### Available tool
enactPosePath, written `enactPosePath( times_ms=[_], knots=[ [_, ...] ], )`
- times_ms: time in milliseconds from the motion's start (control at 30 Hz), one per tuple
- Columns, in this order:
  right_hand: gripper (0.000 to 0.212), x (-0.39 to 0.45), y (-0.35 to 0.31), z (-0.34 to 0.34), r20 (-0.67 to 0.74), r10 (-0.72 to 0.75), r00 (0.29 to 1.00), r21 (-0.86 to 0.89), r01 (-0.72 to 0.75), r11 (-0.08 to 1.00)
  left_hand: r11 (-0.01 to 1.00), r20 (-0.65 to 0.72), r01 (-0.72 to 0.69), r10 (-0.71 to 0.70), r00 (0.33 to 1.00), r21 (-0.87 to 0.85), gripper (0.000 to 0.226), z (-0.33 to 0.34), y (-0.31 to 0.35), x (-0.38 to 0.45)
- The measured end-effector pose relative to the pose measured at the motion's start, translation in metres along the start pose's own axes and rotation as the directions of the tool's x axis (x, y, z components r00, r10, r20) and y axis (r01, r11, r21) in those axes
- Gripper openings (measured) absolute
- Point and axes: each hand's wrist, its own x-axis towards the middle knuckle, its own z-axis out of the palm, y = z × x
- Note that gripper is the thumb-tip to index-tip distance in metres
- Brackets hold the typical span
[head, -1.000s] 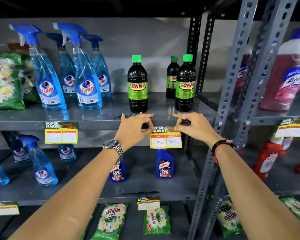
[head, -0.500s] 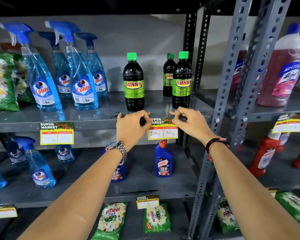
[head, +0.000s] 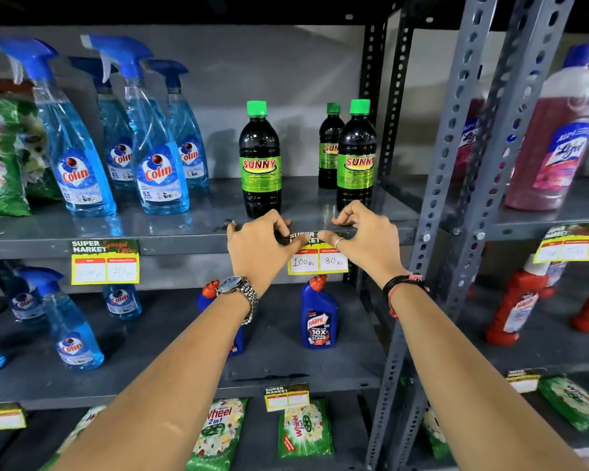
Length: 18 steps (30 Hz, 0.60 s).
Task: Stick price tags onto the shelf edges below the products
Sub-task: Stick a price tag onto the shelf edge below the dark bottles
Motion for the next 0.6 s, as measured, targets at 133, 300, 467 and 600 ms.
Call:
enactPosePath(
  times_ms=[133,300,467,600],
  knots=[
    [0.032,0.005,0.002,-0.003,0.053,0.002,0.999,0.015,-0.003,1.0,1.0,0.006,0.003,-0.003,1.0,-0.011,0.037,0.0,0.0,0.0],
    [0.029,0.011,0.006,-0.009,0.137,0.014,0.991,0.014,-0.016,1.0,0.999,0.071,-0.017,0.02,0.997,-0.037,0.029,-0.006,-0.005,0.0],
    [0.024,0.014,0.007,-0.013,0.188,0.01,0.982,-0.004,-0.01,1.0,0.998,0.131,-0.051,0.056,0.99,-0.036,0.025,-0.012,-0.006,0.001],
    [0.027,0.009,0.007,-0.016,0.215,0.011,0.977,-0.016,-0.008,1.0,0.994,0.194,-0.101,0.106,0.975,-0.038,0.025,-0.019,-0.01,-0.005]
  ],
)
